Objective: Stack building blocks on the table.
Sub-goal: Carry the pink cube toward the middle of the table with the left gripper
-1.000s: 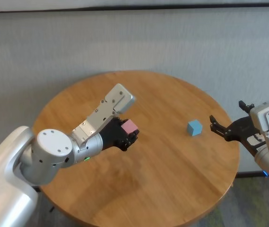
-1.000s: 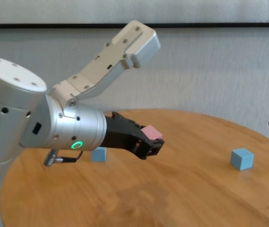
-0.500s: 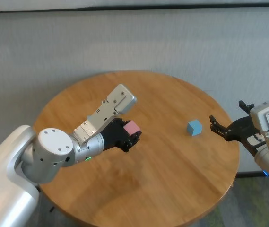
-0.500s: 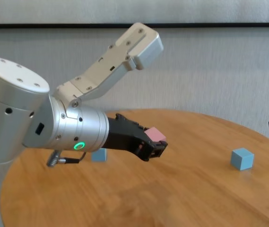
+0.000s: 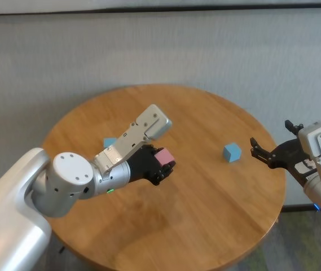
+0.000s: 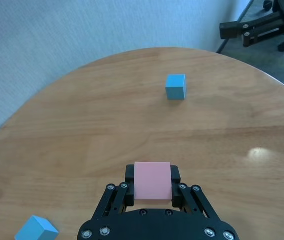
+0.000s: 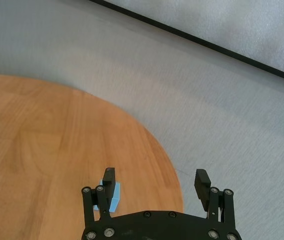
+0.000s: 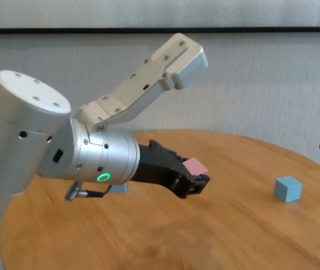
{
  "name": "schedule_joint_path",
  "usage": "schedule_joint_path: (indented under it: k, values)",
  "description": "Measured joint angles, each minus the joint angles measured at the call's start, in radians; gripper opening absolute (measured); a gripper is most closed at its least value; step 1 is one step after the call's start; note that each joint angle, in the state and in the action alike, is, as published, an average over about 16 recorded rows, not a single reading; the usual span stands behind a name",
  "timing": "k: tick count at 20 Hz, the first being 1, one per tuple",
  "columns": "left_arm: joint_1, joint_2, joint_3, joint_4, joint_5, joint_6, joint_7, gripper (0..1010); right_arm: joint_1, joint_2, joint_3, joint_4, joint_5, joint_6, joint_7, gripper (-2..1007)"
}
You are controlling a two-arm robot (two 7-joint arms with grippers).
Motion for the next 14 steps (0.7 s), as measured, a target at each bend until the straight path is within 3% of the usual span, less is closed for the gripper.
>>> schedule_joint_path:
  k: [14]
  values:
    - [0.007, 0.019, -0.01, 0.058, -0.023, -0.05, 0.002, 400, 0.0, 0.0, 0.0, 0.0, 0.0, 0.0, 0.0, 1005]
